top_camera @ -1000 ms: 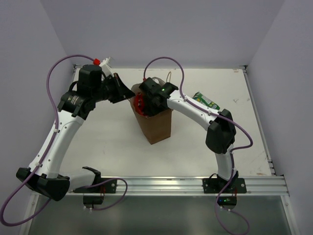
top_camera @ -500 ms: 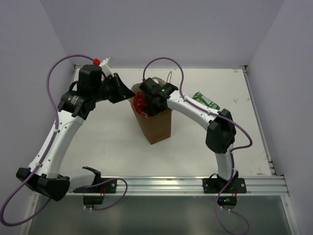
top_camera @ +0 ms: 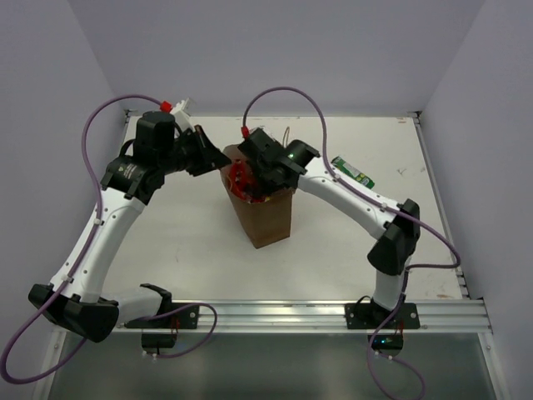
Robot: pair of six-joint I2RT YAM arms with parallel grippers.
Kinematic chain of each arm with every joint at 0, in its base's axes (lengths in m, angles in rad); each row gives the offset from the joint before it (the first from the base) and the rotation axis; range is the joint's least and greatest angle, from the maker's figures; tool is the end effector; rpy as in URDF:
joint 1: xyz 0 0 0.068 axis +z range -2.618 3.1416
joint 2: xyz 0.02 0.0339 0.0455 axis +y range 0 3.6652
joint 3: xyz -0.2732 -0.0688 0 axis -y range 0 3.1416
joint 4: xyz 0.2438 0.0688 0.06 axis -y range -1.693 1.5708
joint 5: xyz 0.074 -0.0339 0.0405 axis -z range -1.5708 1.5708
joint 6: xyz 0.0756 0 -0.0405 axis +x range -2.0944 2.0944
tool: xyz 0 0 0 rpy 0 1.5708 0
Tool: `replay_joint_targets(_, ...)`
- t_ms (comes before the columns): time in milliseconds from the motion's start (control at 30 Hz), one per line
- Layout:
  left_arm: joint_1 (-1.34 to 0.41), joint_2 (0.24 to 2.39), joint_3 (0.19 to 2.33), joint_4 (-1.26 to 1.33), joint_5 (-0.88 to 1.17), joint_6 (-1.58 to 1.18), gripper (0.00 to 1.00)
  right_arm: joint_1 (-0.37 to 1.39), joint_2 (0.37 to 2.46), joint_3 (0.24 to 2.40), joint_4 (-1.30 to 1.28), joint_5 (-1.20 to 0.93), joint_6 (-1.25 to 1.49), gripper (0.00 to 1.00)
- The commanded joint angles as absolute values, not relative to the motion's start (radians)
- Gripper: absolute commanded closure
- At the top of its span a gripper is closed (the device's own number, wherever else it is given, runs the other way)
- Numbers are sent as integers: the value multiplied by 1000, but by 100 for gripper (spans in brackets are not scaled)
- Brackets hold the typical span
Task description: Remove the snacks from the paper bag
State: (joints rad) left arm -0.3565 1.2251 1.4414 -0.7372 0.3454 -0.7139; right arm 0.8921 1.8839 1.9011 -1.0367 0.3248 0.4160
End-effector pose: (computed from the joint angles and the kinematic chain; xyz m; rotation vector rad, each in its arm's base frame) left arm 0.2521 -0.1212 0.4092 -0.1731 2.2139 -0.9841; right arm 0.2844 0.3142 0.3135 -0.4790 2.4675 0.1056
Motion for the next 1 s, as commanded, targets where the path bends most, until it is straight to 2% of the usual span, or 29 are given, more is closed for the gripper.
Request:
replay_joint_targets(0, -359, 1203, 1437, -704, 356, -706, 99, 907, 1688, 2028, -1052, 376, 440, 100)
replay_joint_targets(333, -359, 1177, 1408, -706, 336, -710, 99, 896, 1621, 2310, -1141, 503, 361, 100)
replay_joint_targets(467, -359, 1177, 1405, -709, 341, -712, 99, 809, 1594, 2318, -1152, 523, 337, 100)
replay_joint_targets(600, -359, 1178, 1419, -719, 342, -709, 99, 559, 1510, 2114, -1083, 506, 313, 100)
replay_joint_targets(700, -359, 1180, 1431, -729, 344, -704, 98, 401, 1454, 1840, -993, 457, 313, 100)
replay_joint_targets(900, -359, 1186, 1437, -723, 353, -707, 98, 264, 1521, 1521, -838, 374, 351, 100)
replay_joint_targets(967, -359, 1189, 1434, -719, 356, -707, 98, 246, 1574, 1487, -812, 364, 376, 100)
